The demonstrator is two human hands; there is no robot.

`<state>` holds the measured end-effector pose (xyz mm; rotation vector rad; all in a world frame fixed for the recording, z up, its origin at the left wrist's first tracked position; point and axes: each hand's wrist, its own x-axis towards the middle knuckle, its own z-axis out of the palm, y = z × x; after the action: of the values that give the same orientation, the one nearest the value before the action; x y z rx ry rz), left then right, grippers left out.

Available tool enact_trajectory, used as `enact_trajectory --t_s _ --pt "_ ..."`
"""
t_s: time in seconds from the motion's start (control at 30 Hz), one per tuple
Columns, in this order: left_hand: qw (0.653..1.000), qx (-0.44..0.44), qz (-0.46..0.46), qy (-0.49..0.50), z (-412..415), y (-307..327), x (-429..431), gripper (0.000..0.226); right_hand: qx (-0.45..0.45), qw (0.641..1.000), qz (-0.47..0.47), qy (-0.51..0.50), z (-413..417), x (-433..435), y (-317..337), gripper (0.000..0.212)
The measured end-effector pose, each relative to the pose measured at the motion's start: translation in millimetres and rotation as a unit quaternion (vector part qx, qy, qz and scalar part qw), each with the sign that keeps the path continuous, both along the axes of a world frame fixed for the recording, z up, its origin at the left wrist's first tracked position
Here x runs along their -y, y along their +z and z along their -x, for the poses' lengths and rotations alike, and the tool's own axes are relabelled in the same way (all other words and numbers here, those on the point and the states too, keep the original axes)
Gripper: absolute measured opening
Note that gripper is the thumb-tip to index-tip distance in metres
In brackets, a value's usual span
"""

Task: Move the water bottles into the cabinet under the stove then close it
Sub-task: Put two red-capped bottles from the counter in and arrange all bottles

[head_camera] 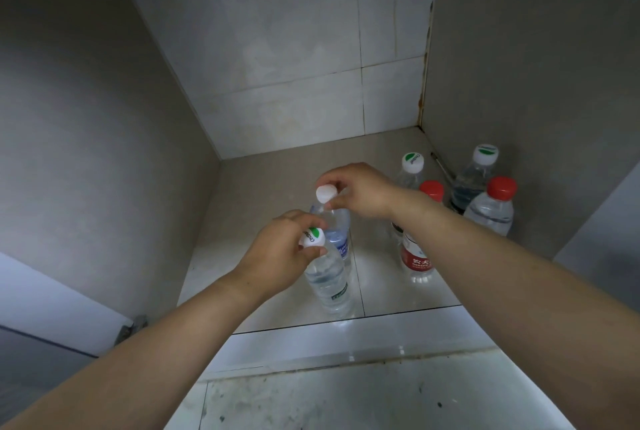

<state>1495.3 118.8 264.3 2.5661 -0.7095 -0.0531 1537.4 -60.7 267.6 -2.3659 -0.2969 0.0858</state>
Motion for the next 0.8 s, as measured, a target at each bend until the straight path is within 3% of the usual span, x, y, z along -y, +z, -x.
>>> enact_trajectory --t_s 0.17,0.37,0.5,0.7,0.8 --pt "1.000 0.018 0.012 0.017 -13.5 3.3 2.7 0.032 0.058 0.996 -0.006 -0.067 0.4 25.9 10.9 0.022" --pt "0.999 0.017 0.024 0.023 -23.5 0.7 12.7 0.032 0.063 0.985 0.136 -0.089 -6.8 37.4 5.9 0.016" --pt "0.999 0.006 0.028 0.015 -26.2 -3.8 19.2 0.032 0.065 0.978 0.151 -0.130 -3.9 49.2 2.5 0.029" --pt "0.999 -0.001 0.038 -0.021 -26.7 -6.5 37.1 0.033 0.090 0.977 0.157 -0.114 12.2 61.1 8.0 0.052" --pt "0.999 -0.004 0.040 -0.035 -25.5 -7.2 47.8 0.033 0.143 0.974 0.126 -0.126 33.2 75.5 8.3 0.047"
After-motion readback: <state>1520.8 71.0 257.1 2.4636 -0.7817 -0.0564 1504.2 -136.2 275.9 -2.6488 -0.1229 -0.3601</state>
